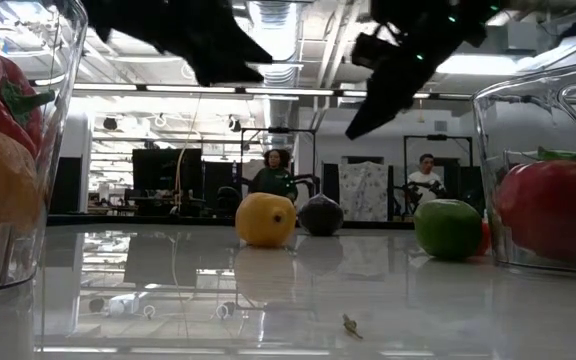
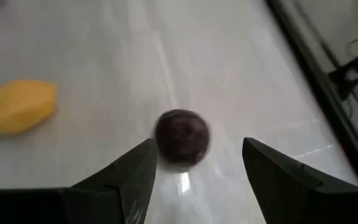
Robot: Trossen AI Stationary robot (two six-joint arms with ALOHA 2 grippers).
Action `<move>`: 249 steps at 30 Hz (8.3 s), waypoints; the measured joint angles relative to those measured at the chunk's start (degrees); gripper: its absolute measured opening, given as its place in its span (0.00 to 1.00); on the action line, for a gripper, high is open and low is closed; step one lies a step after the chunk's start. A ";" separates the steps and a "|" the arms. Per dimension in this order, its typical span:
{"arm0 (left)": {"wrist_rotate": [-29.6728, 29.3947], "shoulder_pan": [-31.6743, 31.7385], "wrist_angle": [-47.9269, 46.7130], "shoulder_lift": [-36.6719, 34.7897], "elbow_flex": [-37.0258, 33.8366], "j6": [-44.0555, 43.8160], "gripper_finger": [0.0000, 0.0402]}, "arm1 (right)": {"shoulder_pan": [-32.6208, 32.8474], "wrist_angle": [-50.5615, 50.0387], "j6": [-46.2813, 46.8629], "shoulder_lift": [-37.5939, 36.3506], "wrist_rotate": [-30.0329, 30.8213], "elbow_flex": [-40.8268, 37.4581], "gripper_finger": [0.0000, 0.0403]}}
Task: Sort produce into baskets
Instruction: Put the passion fruit into the left transparent bin, then put the yellow lemon into the right transparent bin
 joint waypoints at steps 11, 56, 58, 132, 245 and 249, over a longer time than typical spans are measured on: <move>4.47 4.04 -1.60 22.29 12.63 -4.00 0.86 | -0.83 14.37 2.38 -12.78 0.02 -16.91 0.66; 7.32 8.10 -17.89 44.93 28.63 -5.60 0.64 | 2.30 38.75 1.95 -14.46 -2.18 -31.37 0.66; 7.85 8.09 -20.30 43.63 28.56 -5.26 0.64 | 2.30 37.61 1.95 -14.47 -1.69 -31.37 0.66; 12.09 -28.10 -84.99 11.48 28.61 -51.92 0.81 | 2.34 36.49 4.00 -14.58 -2.12 -31.35 0.66; -3.85 -0.21 -20.00 -10.31 4.78 8.16 0.81 | 18.23 3.82 -0.21 32.17 1.47 14.97 0.75; -4.10 -0.21 -20.01 -10.31 4.78 7.92 0.81 | 18.27 2.49 -0.20 32.07 1.49 15.02 0.65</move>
